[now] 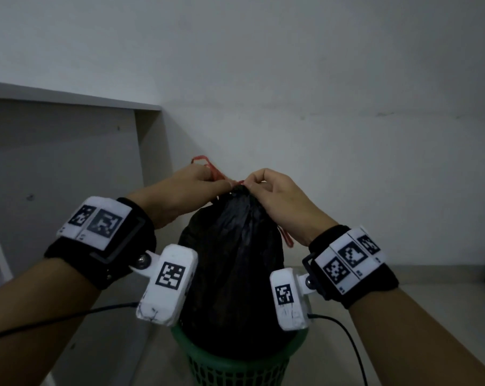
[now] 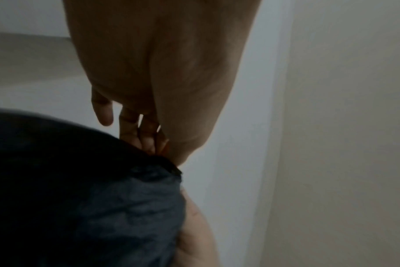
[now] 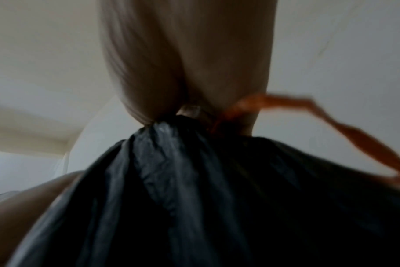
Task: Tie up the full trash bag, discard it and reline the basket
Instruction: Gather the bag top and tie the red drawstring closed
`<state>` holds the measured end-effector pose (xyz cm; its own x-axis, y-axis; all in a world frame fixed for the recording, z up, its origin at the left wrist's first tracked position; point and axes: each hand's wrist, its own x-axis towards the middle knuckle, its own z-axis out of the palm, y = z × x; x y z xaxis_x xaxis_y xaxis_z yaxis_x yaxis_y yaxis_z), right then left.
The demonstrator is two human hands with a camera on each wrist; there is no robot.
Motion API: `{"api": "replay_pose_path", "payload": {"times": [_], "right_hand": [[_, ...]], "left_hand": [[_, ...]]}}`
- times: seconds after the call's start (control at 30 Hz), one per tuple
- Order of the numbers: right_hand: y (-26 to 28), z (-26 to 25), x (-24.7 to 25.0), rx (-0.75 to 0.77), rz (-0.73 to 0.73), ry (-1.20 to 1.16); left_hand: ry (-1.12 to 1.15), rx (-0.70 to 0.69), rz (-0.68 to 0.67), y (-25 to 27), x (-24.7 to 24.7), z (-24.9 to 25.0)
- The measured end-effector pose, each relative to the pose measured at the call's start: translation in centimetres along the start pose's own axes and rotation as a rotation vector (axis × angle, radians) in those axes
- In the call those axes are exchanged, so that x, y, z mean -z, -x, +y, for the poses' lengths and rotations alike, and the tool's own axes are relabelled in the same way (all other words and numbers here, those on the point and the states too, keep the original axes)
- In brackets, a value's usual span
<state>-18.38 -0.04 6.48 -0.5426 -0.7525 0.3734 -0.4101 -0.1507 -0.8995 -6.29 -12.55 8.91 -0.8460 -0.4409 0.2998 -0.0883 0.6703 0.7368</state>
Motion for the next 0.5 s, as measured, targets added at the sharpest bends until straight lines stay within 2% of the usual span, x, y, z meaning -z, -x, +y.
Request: {"api": "replay_pose_path", "payload": {"times": [0.13, 0.2, 0.27, 0.37, 0.5], "right_hand": [[-0.1, 0.7, 0.0, 0.175, 0.034, 0.147], [0.0, 0.8, 0.1, 0.261, 0.066, 0.227], [0.2, 0.7, 0.1, 0.304, 0.097, 0.266], [0.4, 0.5, 0.2, 0.313, 0.125, 0.261], [0.4, 0.6, 0.3, 0.285, 0.152, 0.247]], "left_hand": [[0.529, 0.338, -0.114, -0.4, -0.9, -0.2], [0.714, 0.361, -0.178, -0.8, -1.2, -0.5], [0.815, 0.304, -0.118, -0.9, -1.4, -0.4], [0.631, 0.221, -0.017, -0.7, -1.4, -0.1], [0.302, 0.131, -0.048, -0.4, -0.7, 0.0]]}}
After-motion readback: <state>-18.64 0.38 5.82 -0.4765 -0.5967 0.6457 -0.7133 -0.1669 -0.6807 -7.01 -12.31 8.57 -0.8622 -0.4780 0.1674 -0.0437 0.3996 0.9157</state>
